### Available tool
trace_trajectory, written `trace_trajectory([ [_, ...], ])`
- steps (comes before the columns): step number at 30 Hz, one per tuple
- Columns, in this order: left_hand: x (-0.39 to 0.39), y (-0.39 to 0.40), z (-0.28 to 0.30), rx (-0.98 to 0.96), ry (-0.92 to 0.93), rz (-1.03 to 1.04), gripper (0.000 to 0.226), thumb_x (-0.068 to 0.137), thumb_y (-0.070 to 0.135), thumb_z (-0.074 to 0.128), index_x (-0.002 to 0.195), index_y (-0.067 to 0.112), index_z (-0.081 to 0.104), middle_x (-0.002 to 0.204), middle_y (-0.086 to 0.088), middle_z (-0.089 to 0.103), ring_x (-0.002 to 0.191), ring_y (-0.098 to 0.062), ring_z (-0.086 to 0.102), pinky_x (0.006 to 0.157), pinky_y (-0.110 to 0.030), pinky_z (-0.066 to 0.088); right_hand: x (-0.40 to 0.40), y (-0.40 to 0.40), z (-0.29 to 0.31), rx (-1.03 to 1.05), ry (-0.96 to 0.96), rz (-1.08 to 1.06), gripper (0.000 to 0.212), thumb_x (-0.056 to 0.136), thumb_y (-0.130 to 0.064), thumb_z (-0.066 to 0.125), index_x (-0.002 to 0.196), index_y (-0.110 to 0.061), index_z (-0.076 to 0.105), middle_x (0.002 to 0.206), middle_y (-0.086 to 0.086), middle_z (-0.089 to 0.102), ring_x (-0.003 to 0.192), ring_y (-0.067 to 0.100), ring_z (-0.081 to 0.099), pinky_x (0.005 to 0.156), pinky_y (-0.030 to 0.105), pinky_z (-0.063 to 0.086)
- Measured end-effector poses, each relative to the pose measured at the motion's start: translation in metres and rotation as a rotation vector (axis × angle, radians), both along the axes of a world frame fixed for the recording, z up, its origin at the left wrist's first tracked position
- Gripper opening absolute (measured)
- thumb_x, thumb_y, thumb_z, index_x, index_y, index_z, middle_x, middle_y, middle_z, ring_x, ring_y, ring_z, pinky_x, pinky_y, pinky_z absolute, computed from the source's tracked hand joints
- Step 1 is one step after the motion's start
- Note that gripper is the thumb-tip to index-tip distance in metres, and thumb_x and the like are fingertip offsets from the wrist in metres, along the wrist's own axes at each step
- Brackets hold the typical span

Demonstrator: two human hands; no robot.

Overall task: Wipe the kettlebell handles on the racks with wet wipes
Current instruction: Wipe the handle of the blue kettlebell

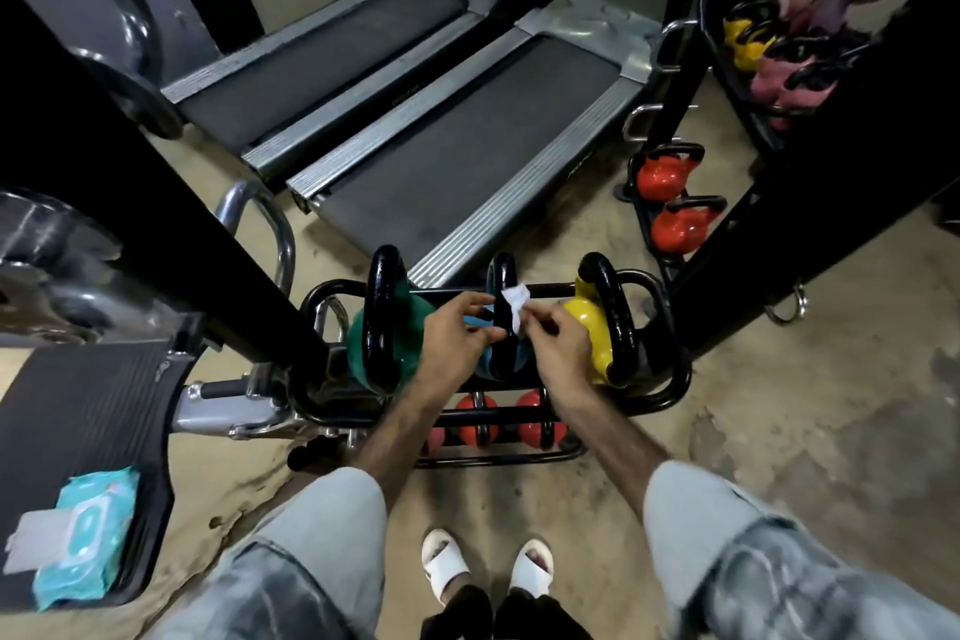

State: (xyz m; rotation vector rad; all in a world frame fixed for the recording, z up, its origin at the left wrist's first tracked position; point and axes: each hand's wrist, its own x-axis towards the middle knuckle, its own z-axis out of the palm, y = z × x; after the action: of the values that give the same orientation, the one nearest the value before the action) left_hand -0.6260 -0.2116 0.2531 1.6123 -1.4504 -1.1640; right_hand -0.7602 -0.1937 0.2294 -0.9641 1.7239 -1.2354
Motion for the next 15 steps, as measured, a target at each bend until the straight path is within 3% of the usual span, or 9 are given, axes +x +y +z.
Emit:
trace_trajectory([
  [3, 0.001, 0.000, -0.002, -0.002, -0.002, 0.002, 0.040, 0.072, 0.002, 0.079, 0.108, 0.014, 0.067, 0.097, -0.008, 0.070, 0.085, -0.019, 0.069, 0.077, -0.023, 0.056, 0.000, 0.014, -0.007, 0.069, -0.048, -0.009, 0.019, 0.089, -0.011, 0.067, 0.085, -0.029, 0.068, 0.080, -0.013, 0.069, 0.075, 0.003, 0.064, 0.069, 0.012, 0.049],
  [6, -0.001, -0.002, -0.001, 0.023, -0.029, -0.012, 0.039, 0.073, 0.003, 0.078, 0.108, 0.015, 0.065, 0.095, -0.004, 0.067, 0.086, -0.017, 0.068, 0.076, -0.023, 0.057, 0.002, -0.019, -0.005, 0.139, -0.142, -0.084, 0.013, 0.088, -0.018, 0.068, 0.080, -0.027, 0.068, 0.082, -0.007, 0.070, 0.079, 0.011, 0.065, 0.074, 0.026, 0.053],
  [11, -0.002, -0.003, 0.001, 0.025, -0.079, -0.020, 0.037, 0.074, 0.005, 0.078, 0.107, 0.017, 0.065, 0.094, -0.003, 0.067, 0.081, -0.015, 0.067, 0.069, -0.015, 0.054, 0.014, -0.026, -0.007, 0.246, -0.505, -0.157, 0.027, 0.092, 0.002, 0.052, 0.071, -0.013, 0.060, 0.060, 0.000, 0.062, 0.061, 0.018, 0.058, 0.051, 0.020, 0.049],
  [15, -0.002, -0.001, 0.003, 0.020, -0.128, -0.015, 0.035, 0.075, 0.012, 0.079, 0.106, 0.019, 0.064, 0.091, 0.001, 0.067, 0.078, -0.011, 0.066, 0.064, -0.010, 0.051, 0.008, -0.005, -0.007, 0.239, -0.575, -0.056, 0.028, 0.090, 0.009, 0.048, 0.078, -0.010, 0.065, 0.070, 0.005, 0.068, 0.065, 0.018, 0.065, 0.061, 0.027, 0.055],
])
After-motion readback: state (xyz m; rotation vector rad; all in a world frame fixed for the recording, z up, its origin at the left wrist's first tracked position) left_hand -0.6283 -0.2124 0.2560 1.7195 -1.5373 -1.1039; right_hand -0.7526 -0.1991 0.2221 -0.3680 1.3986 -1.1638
